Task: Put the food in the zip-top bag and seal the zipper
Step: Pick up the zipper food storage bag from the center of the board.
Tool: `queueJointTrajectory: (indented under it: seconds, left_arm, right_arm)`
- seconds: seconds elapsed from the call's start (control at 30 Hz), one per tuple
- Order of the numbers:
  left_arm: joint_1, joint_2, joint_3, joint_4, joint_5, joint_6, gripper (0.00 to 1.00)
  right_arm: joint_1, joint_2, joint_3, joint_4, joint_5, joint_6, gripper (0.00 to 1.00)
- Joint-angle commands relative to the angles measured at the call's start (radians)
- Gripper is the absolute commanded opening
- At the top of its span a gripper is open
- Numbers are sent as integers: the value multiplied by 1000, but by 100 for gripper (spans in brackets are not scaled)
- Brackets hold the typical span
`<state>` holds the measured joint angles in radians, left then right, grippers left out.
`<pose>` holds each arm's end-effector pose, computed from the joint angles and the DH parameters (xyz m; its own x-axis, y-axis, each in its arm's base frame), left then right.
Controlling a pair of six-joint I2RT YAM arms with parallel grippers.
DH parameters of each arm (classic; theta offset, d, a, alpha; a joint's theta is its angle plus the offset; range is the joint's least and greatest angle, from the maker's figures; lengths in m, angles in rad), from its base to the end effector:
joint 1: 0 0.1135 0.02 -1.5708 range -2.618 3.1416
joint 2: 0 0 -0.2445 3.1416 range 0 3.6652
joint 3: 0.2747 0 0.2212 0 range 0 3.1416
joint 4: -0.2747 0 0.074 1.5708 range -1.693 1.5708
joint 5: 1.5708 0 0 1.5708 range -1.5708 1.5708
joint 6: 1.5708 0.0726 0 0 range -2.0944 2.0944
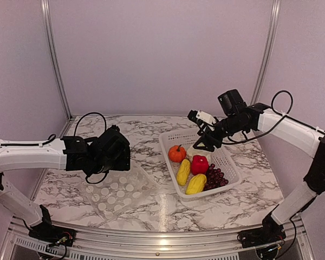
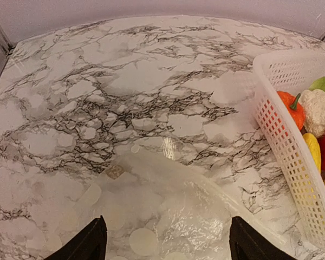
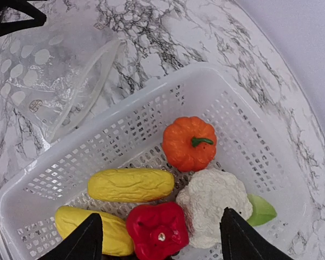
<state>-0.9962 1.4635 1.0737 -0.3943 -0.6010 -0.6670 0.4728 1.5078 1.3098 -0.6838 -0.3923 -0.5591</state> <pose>0.2020 -0.2365 0.2366 -0.5952 -0.0195 -0.8033 0.1356 0.9829 -0.1243 0.2677 0.1681 0.2656 -0.2446 -0.6756 -0.6955 -0.9047 0.4171 -0.0871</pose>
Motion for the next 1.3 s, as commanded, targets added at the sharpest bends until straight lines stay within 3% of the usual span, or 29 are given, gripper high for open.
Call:
queueJointTrajectory:
  seconds: [0.0,0.2,0.43,0.77,1.03,1.27]
  left_arm:
    - [-51,-140,-111,-219,-20,-241,80]
    - [-77,-274,-260,-344,51,-491,80]
    - [-82,-336,-378,-375,52,-614,81]
    - [-72,-331,-417,-370,-11,-668,84]
    - [-23,-432,-406,-359,-86,-665,89]
    - [29,-442,-335,-339,-87,-534,89]
  right_arm:
    - [164,93,106,15,-50,-27,71]
    - [315,277,273,-16,-85,-12,69]
    - [425,493,495,-40,-66,78,68]
    - [433,758,756,-125,-55,301,67]
    - [433,807,740,-130,-7,375,66]
    - [411,826,700,-134,-104,422,66]
